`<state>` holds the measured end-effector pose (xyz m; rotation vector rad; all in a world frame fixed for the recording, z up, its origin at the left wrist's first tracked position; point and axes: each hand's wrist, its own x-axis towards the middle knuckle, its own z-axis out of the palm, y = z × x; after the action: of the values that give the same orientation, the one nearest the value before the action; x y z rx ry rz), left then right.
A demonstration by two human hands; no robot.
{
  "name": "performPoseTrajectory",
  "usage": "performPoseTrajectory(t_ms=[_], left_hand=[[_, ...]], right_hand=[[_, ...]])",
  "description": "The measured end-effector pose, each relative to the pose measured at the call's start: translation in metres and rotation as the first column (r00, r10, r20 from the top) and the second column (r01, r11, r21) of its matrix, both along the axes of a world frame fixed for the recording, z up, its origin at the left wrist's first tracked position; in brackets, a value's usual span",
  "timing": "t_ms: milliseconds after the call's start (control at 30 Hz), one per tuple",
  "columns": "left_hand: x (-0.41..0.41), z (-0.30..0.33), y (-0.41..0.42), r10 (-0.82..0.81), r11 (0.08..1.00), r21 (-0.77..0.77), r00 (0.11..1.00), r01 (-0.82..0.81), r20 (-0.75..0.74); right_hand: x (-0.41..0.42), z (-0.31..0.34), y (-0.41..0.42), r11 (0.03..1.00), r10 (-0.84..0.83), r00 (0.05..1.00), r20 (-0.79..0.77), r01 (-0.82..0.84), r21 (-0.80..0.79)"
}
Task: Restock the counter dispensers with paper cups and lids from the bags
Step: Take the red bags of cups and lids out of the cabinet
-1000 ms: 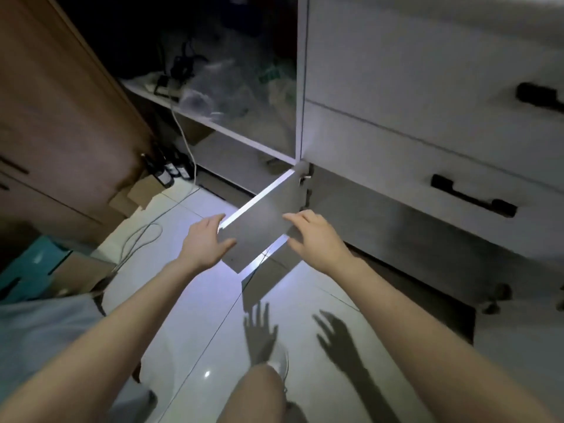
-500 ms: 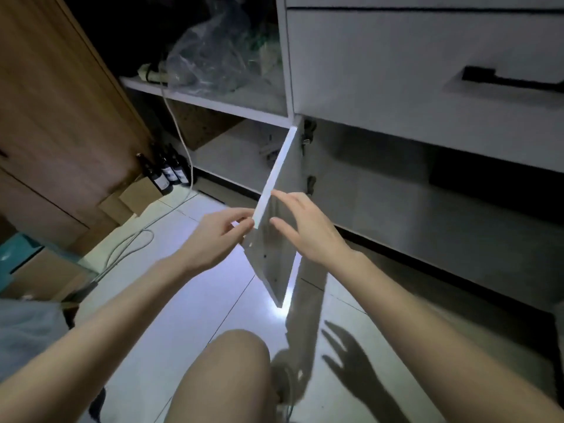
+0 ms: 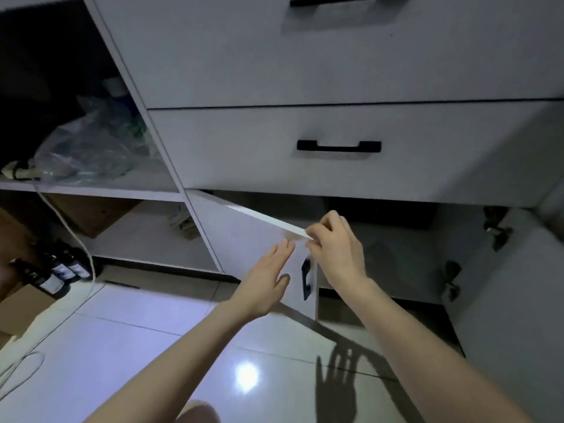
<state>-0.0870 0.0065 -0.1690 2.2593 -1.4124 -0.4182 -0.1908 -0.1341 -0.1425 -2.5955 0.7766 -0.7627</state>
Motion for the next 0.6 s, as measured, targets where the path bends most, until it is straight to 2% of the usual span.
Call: performPoseTrajectory(t_ms=[100, 200, 300, 367, 433, 533, 600], left_hand=[[0.006, -0.005, -0.023, 0.0, 1.0, 0.02, 0.998, -0.001, 0.064], [0.012, -0.01, -0.04, 0.005, 0.998, 0.063, 0.997, -0.01, 0.079], [0.015, -0.008, -0.059, 0.023, 0.998, 0.051, 0.995, -0.028, 0.096], [0.017, -0.004, -0.074, 0.039, 0.998, 0.045, 0.995, -0.043, 0.089], [0.017, 0.0, -0.086, 0.048, 0.997, 0.06, 0.998, -0.05, 0.048], [0.016, 0.003, -0.104, 0.04, 0.996, 0.074, 0.999, -0.04, -0.008], [0.015, 0.004, -0.113, 0.064, 0.995, 0.079, 0.998, -0.062, -0.018]], right_hand=[[0.008, -0.007, -0.011, 0.993, -0.064, 0.998, -0.006, 0.063, -0.102], [0.013, -0.008, -0.017, 0.996, -0.09, 0.996, -0.02, 0.09, -0.012], [0.007, -0.01, -0.025, 0.993, -0.041, 0.996, -0.084, 0.031, -0.117], [0.001, -0.007, -0.033, 0.992, 0.003, 0.991, -0.133, -0.02, -0.127], [-0.006, -0.001, -0.042, 0.991, 0.049, 0.965, -0.257, -0.079, -0.107], [-0.015, 0.011, -0.055, 0.985, 0.121, 0.858, -0.499, -0.166, -0.048], [-0.021, 0.014, -0.061, 0.985, 0.143, 0.822, -0.551, -0.172, -0.002]])
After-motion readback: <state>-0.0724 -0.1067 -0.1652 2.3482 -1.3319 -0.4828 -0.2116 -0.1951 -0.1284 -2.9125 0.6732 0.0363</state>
